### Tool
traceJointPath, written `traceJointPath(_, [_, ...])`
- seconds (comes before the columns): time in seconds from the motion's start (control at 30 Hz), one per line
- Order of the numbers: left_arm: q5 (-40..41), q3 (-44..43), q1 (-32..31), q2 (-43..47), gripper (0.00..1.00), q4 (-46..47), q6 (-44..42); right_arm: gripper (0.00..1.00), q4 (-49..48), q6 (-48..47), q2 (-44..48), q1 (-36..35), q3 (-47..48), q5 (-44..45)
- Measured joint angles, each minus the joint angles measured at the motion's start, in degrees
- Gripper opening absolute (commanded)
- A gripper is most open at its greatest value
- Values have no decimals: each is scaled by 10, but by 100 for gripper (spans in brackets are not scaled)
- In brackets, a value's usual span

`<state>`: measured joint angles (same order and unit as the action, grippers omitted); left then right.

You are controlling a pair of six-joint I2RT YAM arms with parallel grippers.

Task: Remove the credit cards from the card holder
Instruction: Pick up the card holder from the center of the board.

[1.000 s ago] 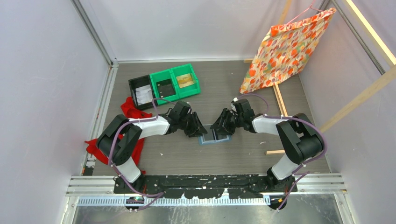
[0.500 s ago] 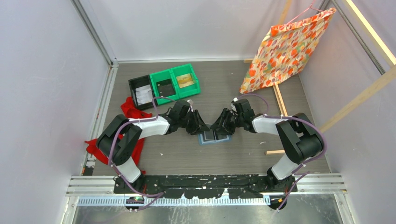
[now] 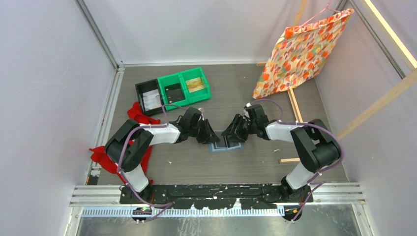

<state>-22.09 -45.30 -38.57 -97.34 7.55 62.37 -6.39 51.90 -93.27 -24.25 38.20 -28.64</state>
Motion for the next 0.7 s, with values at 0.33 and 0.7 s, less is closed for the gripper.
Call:
traceJointPath(0.33, [-19,5,0,-9,1,21,2,53,-12,9,18,20,-23,-11])
traceJointPath(0.7, [-91,56,23,14,0,94,20,50,-177,90,1,66,-99,-113])
